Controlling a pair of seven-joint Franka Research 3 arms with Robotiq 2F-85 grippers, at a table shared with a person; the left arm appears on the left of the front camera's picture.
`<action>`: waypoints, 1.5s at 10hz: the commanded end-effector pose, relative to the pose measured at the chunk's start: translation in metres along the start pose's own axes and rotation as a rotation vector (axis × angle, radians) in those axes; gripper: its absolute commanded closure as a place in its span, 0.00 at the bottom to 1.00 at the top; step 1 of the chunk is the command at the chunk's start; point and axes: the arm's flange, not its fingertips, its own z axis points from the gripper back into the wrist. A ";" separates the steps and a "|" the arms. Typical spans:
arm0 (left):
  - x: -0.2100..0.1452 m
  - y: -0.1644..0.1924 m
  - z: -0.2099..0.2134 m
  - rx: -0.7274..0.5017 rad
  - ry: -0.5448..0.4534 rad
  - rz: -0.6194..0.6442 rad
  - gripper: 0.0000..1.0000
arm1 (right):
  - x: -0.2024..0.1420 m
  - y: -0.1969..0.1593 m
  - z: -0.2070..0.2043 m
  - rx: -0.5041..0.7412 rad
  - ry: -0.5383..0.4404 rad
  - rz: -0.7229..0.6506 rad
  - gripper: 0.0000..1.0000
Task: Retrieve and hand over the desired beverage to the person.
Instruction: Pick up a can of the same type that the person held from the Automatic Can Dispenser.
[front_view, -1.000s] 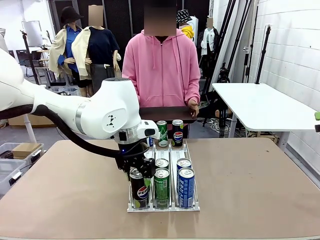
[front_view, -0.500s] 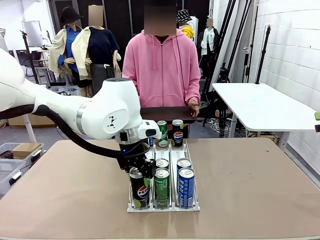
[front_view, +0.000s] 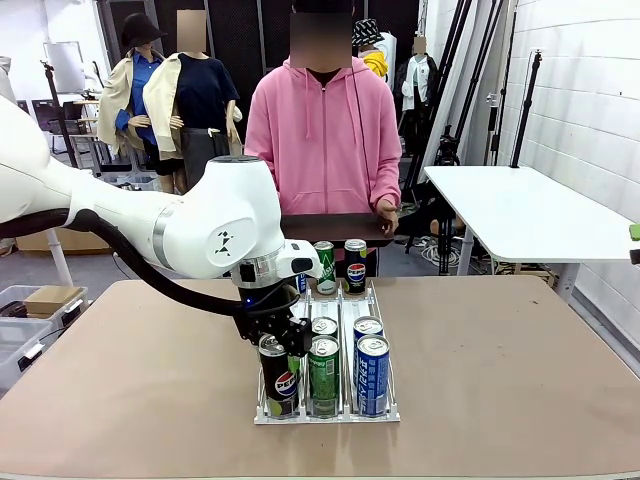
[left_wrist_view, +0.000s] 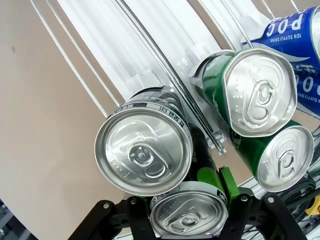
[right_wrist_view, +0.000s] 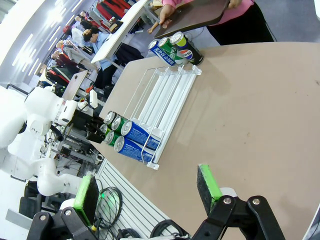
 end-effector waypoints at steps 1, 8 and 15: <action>0.000 0.000 0.000 0.000 -0.003 -0.002 1.00 | 0.001 -0.001 0.000 0.014 -0.008 0.004 0.00; 0.035 -0.029 0.092 0.086 -0.043 -0.071 1.00 | 0.001 -0.001 0.000 0.014 -0.008 0.004 0.00; 0.031 -0.055 0.183 0.177 -0.073 -0.084 1.00 | 0.001 -0.001 0.000 0.014 -0.008 0.004 0.00</action>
